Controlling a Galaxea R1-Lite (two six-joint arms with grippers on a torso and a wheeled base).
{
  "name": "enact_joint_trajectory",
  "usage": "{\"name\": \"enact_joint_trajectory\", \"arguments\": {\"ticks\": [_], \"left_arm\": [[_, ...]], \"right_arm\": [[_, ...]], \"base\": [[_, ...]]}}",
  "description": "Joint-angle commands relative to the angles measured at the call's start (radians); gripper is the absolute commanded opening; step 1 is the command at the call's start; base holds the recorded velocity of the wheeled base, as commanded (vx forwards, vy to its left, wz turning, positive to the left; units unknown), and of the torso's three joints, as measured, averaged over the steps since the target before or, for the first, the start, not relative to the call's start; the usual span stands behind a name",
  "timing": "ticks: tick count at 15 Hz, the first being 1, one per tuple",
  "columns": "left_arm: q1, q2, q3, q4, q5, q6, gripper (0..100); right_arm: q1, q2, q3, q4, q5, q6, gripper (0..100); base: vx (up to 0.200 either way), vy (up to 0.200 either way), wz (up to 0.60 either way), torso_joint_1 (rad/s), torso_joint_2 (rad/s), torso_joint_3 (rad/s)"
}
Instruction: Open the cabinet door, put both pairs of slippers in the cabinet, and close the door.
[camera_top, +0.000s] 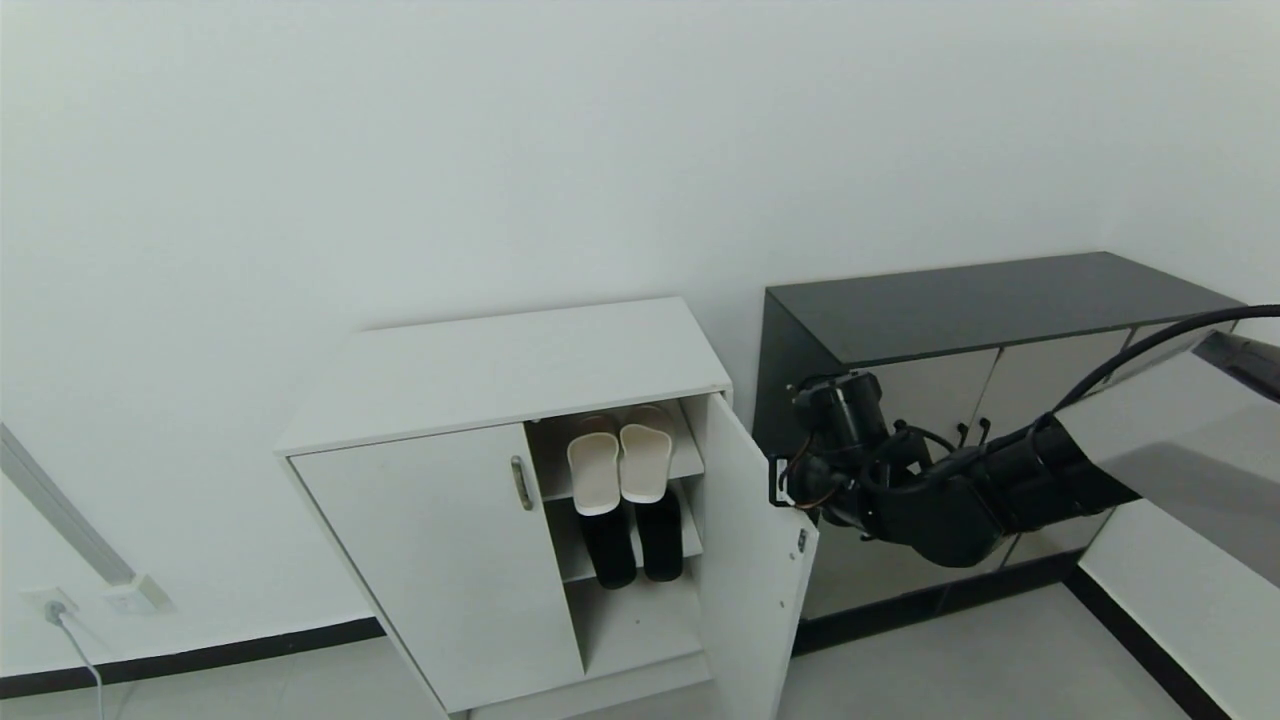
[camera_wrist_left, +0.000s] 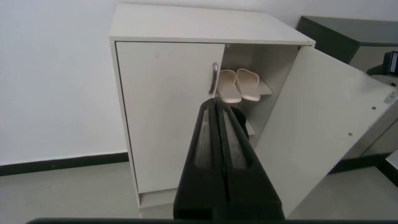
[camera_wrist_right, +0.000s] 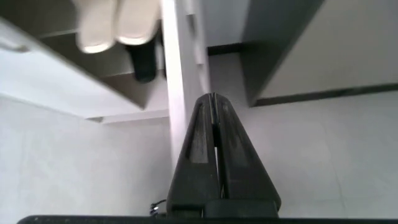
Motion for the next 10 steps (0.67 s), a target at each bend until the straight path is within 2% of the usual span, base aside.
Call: {"name": "enact_joint_trajectory", "arguments": {"ticks": [1, 5, 10], "left_arm": [[0.0, 0.0, 0.0, 0.0, 0.001, -0.001, 0], [0.0, 0.0, 0.0, 0.0, 0.001, -0.001, 0], [0.0, 0.0, 0.0, 0.0, 0.001, -0.001, 0]], "right_arm": [[0.033, -0.044, 0.022, -0.002, 0.0, 0.002, 0], [0.083, -0.102, 0.094, -0.006, 0.066, 0.019, 0], [0.085, -0.185, 0.186, -0.031, 0.098, -0.061, 0]], "base": [[0.0, 0.0, 0.0, 0.0, 0.0, 0.0], [0.0, 0.0, 0.0, 0.0, 0.0, 0.0], [0.0, 0.0, 0.0, 0.0, 0.0, 0.0]]}}
